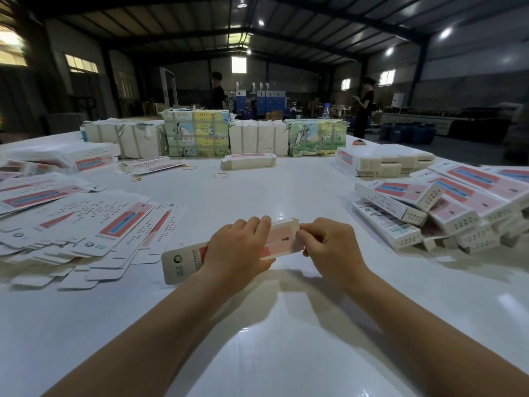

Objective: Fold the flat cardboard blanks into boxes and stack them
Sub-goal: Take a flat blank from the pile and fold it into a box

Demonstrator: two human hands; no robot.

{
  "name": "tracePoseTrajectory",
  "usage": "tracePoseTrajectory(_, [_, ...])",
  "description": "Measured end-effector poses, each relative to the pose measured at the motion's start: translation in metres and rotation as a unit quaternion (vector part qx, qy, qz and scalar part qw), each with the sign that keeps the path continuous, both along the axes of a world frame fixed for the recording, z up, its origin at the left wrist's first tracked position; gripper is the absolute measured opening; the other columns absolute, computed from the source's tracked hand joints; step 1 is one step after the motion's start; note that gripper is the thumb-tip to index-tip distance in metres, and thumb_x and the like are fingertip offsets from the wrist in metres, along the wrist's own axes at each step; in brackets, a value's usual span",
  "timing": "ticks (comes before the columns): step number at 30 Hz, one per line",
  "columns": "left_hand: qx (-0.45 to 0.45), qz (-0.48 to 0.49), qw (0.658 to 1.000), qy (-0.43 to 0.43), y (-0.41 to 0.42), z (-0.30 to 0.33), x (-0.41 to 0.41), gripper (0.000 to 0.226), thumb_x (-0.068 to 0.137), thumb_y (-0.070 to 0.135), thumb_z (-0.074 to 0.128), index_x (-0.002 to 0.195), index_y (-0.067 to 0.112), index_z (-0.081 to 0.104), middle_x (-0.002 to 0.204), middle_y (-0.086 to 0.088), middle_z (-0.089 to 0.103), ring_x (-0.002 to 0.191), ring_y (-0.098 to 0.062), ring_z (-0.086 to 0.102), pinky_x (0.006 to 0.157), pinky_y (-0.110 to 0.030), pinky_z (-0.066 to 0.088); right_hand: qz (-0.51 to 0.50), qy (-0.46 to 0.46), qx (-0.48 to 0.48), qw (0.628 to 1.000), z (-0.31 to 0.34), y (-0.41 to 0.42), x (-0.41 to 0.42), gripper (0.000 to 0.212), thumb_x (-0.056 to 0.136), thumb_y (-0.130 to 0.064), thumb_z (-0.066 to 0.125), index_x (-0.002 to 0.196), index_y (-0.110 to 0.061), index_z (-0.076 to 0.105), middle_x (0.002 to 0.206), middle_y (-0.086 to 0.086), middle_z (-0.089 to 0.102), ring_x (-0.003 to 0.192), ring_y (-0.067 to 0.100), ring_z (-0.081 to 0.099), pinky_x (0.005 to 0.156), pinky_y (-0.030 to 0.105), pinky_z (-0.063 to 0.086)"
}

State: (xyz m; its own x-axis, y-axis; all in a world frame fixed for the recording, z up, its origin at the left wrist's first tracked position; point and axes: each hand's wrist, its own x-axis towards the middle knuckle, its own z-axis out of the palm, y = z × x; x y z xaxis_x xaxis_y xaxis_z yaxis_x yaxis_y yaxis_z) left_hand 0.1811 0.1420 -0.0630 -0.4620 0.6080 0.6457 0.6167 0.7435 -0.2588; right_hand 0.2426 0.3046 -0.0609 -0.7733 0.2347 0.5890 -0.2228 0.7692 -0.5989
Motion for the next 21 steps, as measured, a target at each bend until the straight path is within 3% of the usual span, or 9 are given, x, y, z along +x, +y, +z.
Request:
tracePoseTrajectory(3, [0.012,0.017,1.0,0.006,0.005,0.002,0.005,0.069,0.04,0.044,0.09,0.095,0.006,0.07,0.069,-0.002,0.064,0.05,-0.018,0.058,0.041,-0.023,0.039,-0.023,0.032,0.033,0.999,0.003,-0.004,0.003,0.02,0.087,-0.016,0.062,0.074,-0.009,0.075,0.06,0.011,0.055,0.058,0.024,0.051,0.058,0.034,0.04])
tracePoseTrajectory(8, [0.013,0.032,0.999,0.0,0.01,0.004,0.011,0.071,0.037,0.044,0.09,0.092,0.005,0.07,0.065,-0.002,0.062,0.047,-0.017,0.055,0.04,-0.022,0.037,-0.048,0.062,0.073,0.994,0.002,-0.005,0.002,0.02,0.088,-0.011,0.063,0.071,-0.005,0.072,0.06,0.009,0.051,0.056,0.024,0.047,0.054,0.035,0.037])
tracePoseTrajectory(12, [0.004,0.032,0.999,0.002,0.011,0.004,0.012,0.067,0.035,0.043,0.089,0.087,0.006,0.07,0.06,-0.001,0.059,0.043,-0.016,0.052,0.041,-0.019,0.029,-0.042,0.051,0.098,0.993,0.0,-0.003,0.002,0.018,0.086,-0.009,0.063,0.07,-0.009,0.073,0.059,0.003,0.048,0.053,0.019,0.045,0.051,0.027,0.032])
tracePoseTrajectory(17, [0.032,0.044,0.998,-0.032,0.013,0.005,0.012,0.071,0.042,0.049,0.089,0.095,0.006,0.07,0.066,-0.001,0.063,0.048,-0.017,0.056,0.038,-0.021,0.038,-0.015,0.04,-0.057,0.997,0.002,-0.002,-0.003,0.016,0.087,-0.01,0.064,0.091,-0.018,0.077,0.069,-0.002,0.06,0.065,0.009,0.055,0.059,0.009,0.036])
tracePoseTrajectory(21, [0.035,0.056,0.997,-0.032,0.013,0.008,0.013,0.07,0.042,0.05,0.089,0.093,0.006,0.069,0.065,-0.002,0.063,0.047,-0.017,0.057,0.037,-0.021,0.037,-0.013,0.037,-0.117,0.992,-0.001,-0.006,-0.004,0.02,0.084,-0.009,0.065,0.088,-0.025,0.077,0.07,-0.018,0.064,0.073,0.0,0.059,0.062,0.006,0.04])
